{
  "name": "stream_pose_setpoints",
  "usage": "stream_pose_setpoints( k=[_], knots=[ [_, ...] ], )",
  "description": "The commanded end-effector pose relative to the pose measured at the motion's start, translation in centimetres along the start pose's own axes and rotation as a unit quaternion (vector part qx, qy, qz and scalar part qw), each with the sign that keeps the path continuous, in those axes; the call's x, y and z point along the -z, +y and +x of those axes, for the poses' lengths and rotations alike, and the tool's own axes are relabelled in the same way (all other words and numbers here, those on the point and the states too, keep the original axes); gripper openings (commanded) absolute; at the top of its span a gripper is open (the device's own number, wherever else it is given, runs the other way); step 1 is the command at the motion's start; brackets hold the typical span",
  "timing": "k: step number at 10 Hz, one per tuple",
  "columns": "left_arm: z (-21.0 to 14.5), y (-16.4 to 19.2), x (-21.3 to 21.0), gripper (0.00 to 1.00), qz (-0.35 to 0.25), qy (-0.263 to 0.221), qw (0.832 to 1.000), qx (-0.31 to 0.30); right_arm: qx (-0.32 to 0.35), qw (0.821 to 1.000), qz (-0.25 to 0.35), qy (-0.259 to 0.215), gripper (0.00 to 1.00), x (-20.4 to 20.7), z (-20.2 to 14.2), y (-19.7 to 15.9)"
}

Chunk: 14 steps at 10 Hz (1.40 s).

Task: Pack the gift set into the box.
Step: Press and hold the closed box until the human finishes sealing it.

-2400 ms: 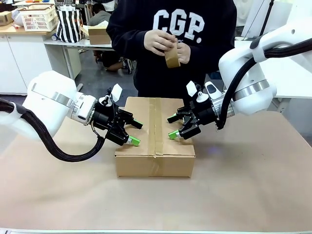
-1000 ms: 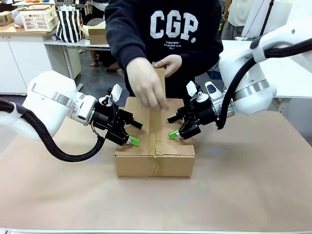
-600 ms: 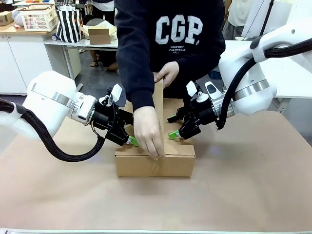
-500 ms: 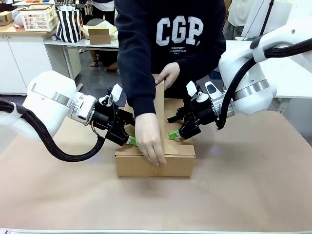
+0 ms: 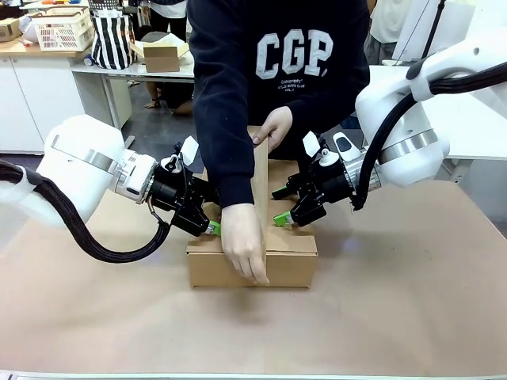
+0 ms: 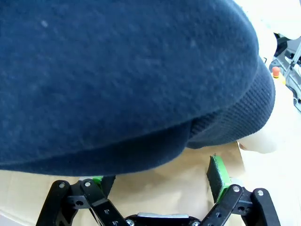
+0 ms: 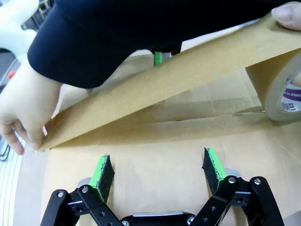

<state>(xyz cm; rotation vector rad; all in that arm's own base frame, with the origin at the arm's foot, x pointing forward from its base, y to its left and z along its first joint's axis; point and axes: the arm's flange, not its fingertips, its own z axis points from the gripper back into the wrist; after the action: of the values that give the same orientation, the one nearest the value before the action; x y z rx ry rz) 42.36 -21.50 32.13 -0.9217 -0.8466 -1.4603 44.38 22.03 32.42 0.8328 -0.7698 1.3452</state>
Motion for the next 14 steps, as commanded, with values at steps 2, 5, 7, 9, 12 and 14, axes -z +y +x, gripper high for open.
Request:
stream_pose_setpoints(
  k=[2,5,7,9,12,14],
  knots=[
    [-0.17,-0.09,0.02,1.0,0.0,0.001,1.0,0.0,0.0,1.0,0.0,0.003,1.0,0.12,-0.16,0.01],
    [-0.17,-0.09,0.02,1.0,0.0,0.001,1.0,0.0,0.0,1.0,0.0,0.003,1.0,0.12,-0.16,0.01],
    [-0.17,-0.09,0.02,1.0,0.0,0.001,1.0,0.0,0.0,1.0,0.0,0.003,1.0,0.12,-0.16,0.01],
    [-0.17,-0.09,0.02,1.0,0.0,0.001,1.0,0.0,0.0,1.0,0.0,0.003,1.0,0.12,-0.16,0.01],
    [-0.17,-0.09,0.02,1.0,0.0,0.001,1.0,0.0,0.0,1.0,0.0,0.003,1.0,0.12,-0.16,0.01],
    [-0.17,-0.09,0.02,1.0,0.0,0.001,1.0,0.0,0.0,1.0,0.0,0.003,1.0,0.12,-0.16,0.01]
  ],
)
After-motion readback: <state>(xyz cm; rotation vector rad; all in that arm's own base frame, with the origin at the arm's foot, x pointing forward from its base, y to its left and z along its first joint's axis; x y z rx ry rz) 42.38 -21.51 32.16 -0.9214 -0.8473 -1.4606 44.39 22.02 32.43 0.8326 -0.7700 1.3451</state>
